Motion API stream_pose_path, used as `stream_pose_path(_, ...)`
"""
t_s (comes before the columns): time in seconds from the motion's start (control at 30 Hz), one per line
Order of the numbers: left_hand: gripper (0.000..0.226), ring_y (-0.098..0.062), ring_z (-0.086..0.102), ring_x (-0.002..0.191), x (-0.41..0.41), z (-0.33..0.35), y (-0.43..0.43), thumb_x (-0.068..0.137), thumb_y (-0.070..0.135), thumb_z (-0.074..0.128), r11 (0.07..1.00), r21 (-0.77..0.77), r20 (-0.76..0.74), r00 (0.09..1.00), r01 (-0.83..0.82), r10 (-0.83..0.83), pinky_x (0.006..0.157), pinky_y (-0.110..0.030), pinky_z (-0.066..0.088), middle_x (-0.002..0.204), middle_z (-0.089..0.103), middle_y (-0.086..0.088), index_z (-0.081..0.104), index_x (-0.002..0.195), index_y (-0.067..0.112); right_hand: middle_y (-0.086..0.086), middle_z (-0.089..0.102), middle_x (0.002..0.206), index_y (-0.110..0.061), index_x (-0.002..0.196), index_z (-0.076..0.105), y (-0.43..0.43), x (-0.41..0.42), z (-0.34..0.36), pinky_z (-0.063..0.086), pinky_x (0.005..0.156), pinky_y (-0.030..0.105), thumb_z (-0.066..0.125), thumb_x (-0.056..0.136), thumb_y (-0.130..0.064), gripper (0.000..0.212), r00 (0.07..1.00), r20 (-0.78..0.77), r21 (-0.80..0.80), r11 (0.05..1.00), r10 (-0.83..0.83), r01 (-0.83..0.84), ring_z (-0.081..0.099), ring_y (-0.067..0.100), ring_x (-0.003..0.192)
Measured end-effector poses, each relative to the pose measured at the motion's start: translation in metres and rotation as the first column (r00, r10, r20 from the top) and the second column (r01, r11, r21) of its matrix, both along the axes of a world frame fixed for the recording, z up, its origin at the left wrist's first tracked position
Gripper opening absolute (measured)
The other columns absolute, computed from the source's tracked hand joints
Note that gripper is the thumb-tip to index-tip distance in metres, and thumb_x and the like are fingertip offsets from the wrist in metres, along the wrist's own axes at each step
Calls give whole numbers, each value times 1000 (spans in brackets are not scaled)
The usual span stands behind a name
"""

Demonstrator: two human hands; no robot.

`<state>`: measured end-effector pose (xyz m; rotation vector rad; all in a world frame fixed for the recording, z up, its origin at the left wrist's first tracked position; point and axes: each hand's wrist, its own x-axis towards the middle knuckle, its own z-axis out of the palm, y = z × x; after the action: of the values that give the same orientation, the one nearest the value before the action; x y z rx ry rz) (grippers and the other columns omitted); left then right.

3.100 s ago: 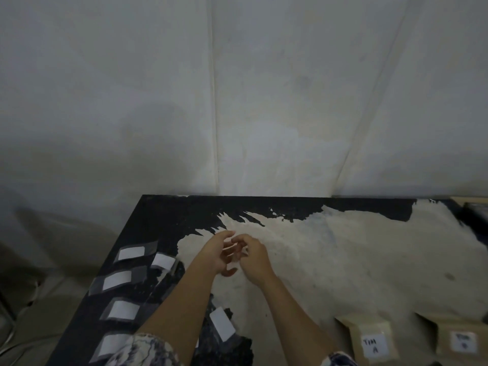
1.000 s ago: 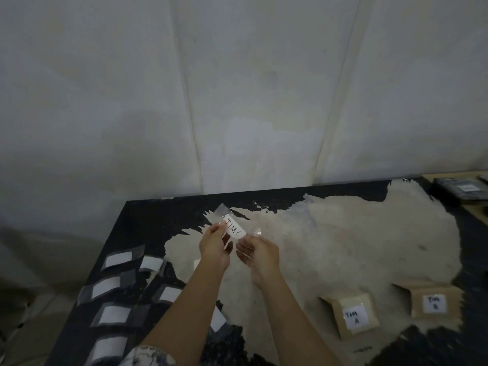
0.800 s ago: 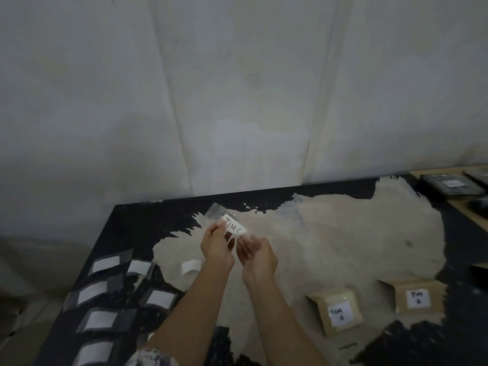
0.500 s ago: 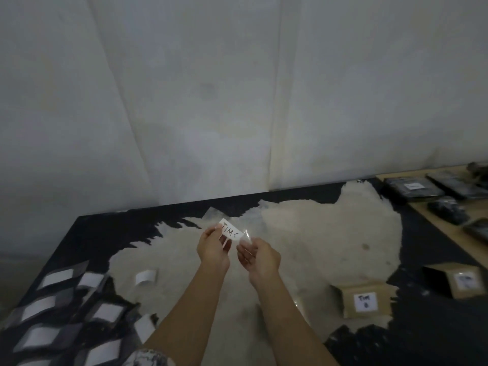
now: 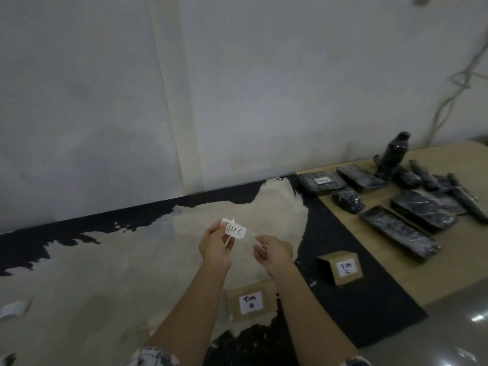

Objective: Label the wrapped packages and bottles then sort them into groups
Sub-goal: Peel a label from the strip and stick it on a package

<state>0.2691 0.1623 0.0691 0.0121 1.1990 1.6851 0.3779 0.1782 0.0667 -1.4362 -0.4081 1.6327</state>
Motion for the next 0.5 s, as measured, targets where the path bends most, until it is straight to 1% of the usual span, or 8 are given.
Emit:
stream_pose_path(0.07, 16, -17, 57, 79, 18, 0, 15, 90, 0, 56, 1000, -2, 1, 1000, 14, -14, 71, -28, 48, 97, 61, -11, 61, 83, 14, 14, 63, 87, 2, 92, 61, 11, 25, 3, 57, 67, 30, 68, 80, 2, 15, 997, 44, 3, 998, 63, -63, 62, 21, 72)
stream_pose_path(0.13, 16, -16, 57, 78, 34, 0, 32, 90, 0, 56, 1000, -9, -2, 1000, 21, -21, 70, -28, 48, 94, 61, -10, 61, 83, 14, 15, 66, 87, 1, 96, 61, 25, 48, 1, 57, 66, 29, 71, 78, 2, 21, 992, 80, 48, 993, 101, -105, 63, 21, 75)
stream_pose_path(0.23, 15, -17, 56, 79, 56, -3, 58, 91, 1, 55, 1000, -14, 4, 1000, 28, -28, 75, -31, 48, 91, 60, -10, 60, 84, 14, 16, 66, 89, -1, 94, 61, 46, 76, -5, 56, 65, 28, 70, 78, 4, 19, 980, 161, 98, 986, 119, -136, 63, 21, 77)
stream_pose_path(0.3, 14, -17, 56, 79, 73, -8, 80, 91, 3, 56, 999, -25, 3, 999, 33, -33, 72, -29, 49, 89, 60, -9, 60, 84, 14, 14, 66, 87, -3, 89, 61, 66, 95, -9, 55, 63, 28, 67, 81, 4, 12, 980, 168, 101, 987, 104, -122, 63, 21, 73)
stream_pose_path(0.37, 12, -17, 56, 78, 95, -13, 107, 91, 4, 56, 999, -20, 26, 999, 46, -46, 68, -27, 48, 87, 60, -9, 60, 83, 13, 12, 66, 85, -5, 89, 63, 93, 119, -11, 54, 62, 29, 65, 84, 0, 7, 986, 151, 81, 993, 69, -81, 62, 21, 71)
stream_pose_path(0.5, 7, -18, 56, 77, 139, -23, 164, 90, 7, 59, 998, -27, 81, 995, 65, -62, 69, -27, 49, 85, 59, -9, 59, 83, 8, 9, 67, 87, -8, 91, 65, 149, 169, -14, 53, 69, 29, 60, 89, -9, 5, 993, 114, 46, 998, 30, -35, 63, 20, 79)
